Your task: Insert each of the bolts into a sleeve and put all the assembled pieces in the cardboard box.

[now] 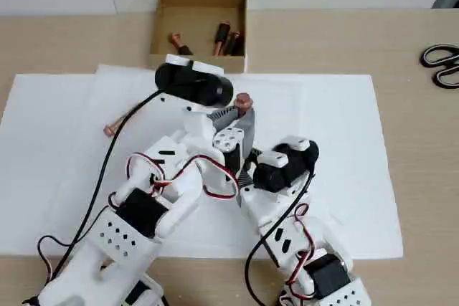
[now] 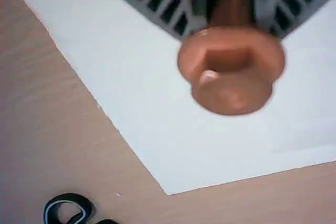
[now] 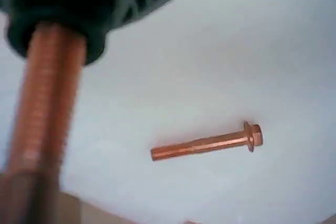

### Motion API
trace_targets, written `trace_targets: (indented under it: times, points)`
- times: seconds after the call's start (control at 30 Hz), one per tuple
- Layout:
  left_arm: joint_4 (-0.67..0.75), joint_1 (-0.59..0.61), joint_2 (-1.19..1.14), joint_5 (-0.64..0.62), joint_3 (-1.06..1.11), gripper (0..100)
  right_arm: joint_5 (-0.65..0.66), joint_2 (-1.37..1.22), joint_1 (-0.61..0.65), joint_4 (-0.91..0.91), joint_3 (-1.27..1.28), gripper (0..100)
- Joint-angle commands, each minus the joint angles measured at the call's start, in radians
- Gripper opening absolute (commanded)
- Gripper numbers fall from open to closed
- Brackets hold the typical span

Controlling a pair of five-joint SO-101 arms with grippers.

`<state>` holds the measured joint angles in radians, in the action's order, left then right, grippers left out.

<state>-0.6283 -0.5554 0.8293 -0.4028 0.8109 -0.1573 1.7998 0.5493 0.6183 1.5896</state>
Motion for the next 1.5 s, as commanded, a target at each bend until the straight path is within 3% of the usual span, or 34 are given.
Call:
trace_targets:
  times: [0.0, 0.37, 0.7, 0.93, 1.07, 1.2, 1.47]
  points:
    - [0.026, -0.005, 0.029, -0.005, 0.002, 1, -0.008, 0.013, -0.001, -0.024, -0.012, 0.3]
    - [-0.173, -0.074, 0.031, 0.002, 0.008, 1, -0.008, 0.013, -0.002, -0.022, -0.012, 0.3]
    - [-0.183, -0.075, 0.031, 0.028, 0.008, 2, -0.008, 0.013, -0.002, -0.019, -0.011, 0.3]
    - [-0.377, -0.075, 0.031, 0.025, -0.094, 25, -0.008, 0.013, -0.002, -0.019, -0.011, 0.3]
    - [-0.483, -0.066, 0.031, 0.026, -0.171, 28, -0.008, 0.013, -0.002, -0.019, -0.011, 0.3]
    - [-0.551, 0.029, 0.031, 0.028, -0.263, 28, -0.008, 0.013, -0.002, -0.019, -0.011, 0.3]
    - [-0.675, 0.345, 0.029, 0.043, -0.424, 28, -0.006, 0.008, -0.015, -0.018, -0.011, 0.3]
